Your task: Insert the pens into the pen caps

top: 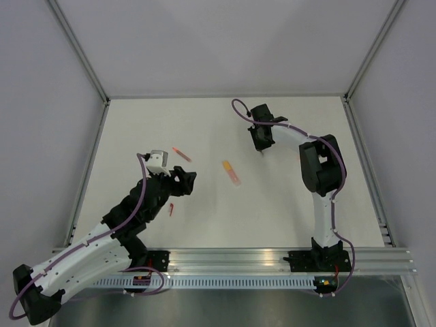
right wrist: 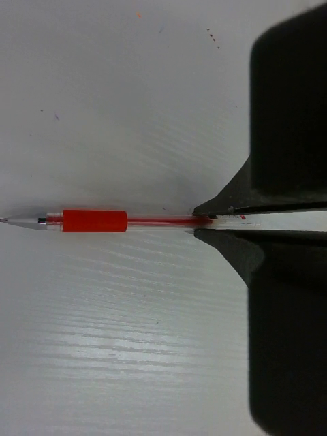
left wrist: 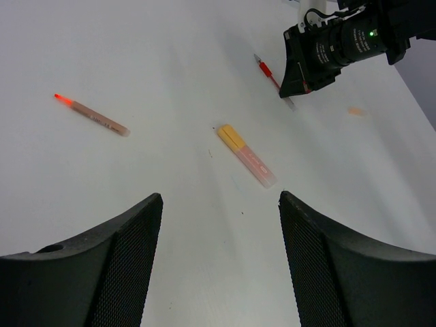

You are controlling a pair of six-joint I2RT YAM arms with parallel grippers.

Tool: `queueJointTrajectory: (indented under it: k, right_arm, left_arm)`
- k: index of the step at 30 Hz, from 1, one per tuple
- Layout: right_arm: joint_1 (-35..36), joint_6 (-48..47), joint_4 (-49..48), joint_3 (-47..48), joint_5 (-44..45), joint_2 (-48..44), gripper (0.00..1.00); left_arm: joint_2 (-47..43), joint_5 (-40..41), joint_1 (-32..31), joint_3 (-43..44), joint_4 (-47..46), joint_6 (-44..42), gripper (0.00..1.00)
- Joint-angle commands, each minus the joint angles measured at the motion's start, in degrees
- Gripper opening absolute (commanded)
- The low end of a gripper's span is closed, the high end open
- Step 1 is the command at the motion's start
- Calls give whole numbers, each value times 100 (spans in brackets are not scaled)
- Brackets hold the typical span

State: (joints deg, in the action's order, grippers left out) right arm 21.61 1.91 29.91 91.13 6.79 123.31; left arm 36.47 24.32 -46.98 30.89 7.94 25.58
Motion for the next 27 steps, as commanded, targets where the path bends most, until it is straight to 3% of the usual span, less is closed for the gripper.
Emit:
queueJointTrajectory:
  k: [1, 5, 11, 17, 22, 27]
  right_arm:
    - [2, 257, 103, -324, -256, 167, 10]
    - [2, 467, -2, -701, -459, -78, 0]
    - [308, 1346, -635, -1729, -407, -1561, 0]
    - [1187, 2074, -1978, -3530, -1003, -4063, 0]
    - [2039, 2515, -3069, -4655, -1197, -5342, 0]
    - [2593, 2770, -3553, -5035, -1144, -6151, 0]
  left_arm:
    - [-26, -155, 14, -40, -328, -194, 75]
    - [71, -217, 14, -92, -451, -159, 76]
    - [440, -875, 14, -40, -680, 113, 79]
    - [546, -1857, 119, 390, -759, 727, 80]
    - [686, -2405, 198, 785, -996, 1282, 79]
    - [765, -2616, 189, 962, -1120, 1493, 74]
